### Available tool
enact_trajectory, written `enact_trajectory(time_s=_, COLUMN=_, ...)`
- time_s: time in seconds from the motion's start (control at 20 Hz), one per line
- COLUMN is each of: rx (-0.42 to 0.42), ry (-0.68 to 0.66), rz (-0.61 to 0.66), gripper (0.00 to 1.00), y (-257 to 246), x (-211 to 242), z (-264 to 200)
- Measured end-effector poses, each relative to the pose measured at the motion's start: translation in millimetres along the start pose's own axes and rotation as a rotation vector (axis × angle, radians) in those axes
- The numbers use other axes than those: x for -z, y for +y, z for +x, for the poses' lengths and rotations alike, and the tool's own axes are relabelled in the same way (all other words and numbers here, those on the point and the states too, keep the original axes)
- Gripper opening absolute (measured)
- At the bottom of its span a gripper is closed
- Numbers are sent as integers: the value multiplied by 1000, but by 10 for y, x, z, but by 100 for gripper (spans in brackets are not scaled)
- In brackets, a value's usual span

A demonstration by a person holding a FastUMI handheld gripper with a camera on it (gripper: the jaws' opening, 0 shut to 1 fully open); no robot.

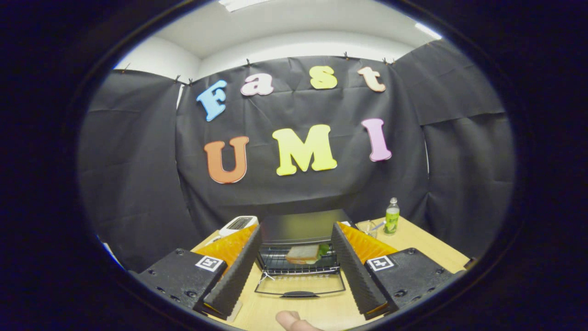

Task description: Open the toaster oven, put the food inside, and close the toaster oven door.

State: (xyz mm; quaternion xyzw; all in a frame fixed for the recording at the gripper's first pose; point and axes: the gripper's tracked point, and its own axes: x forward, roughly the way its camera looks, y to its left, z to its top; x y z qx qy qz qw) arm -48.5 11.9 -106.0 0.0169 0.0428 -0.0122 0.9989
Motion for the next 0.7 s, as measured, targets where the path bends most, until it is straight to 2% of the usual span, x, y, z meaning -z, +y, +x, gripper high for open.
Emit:
enact_trajectory(time_s=0.2, rx=34, ry=-32, rz=-15, gripper=98, y=74, x=-199, z=-313)
enact_trajectory(time_s=0.3, rx=20, ry=-40, rz=-19, gripper=98, y=215, x=-317, z=-454)
enact_trajectory(time_s=0.45, rx=58, ry=-58, rz=-78, gripper=98, y=211, x=-445, z=-627)
enact_trajectory(time_s=0.55, rx=88, ry=-65, rz=-107, gripper=98, y=223, x=-438, z=-716)
enact_trajectory(time_s=0.7, rx=79, ry=-69, rz=-110, gripper=98, y=311, x=-416, z=-821)
